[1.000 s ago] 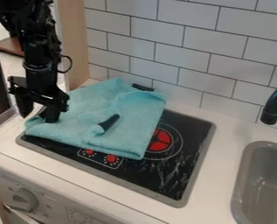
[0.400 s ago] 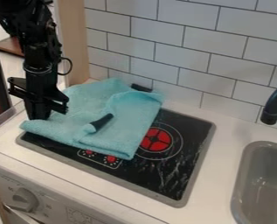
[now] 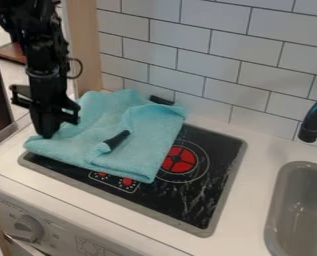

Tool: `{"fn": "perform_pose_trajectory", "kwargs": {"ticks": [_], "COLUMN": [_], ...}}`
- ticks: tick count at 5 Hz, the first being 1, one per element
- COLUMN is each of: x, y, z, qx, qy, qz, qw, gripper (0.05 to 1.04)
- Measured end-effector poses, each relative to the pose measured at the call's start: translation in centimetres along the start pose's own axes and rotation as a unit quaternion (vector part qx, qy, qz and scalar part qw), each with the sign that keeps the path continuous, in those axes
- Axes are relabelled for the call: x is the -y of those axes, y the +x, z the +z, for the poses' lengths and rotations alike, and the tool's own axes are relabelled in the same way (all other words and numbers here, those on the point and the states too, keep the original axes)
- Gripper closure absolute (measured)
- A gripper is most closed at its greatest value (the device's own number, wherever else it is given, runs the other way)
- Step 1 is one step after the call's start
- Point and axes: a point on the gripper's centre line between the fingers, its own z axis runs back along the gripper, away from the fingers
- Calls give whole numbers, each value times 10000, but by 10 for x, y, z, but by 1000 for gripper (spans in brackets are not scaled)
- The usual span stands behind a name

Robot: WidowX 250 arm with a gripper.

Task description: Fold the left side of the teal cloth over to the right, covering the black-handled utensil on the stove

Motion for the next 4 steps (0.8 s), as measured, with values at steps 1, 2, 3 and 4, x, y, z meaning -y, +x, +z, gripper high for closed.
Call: {"fn": "perform_pose_trajectory", "kwargs": {"ticks": [1, 2, 3, 4], "x": [4, 16, 39, 73], "y": [2, 8, 16, 12], "z": [14, 38, 59, 62], "qx": [104, 397, 734, 794], "qy": [-152, -379, -658, -884], "qz": [-62, -155, -483, -869], "qw": [9998, 9984, 9940, 9891], "gripper": [1034, 1034, 1034, 1034]}}
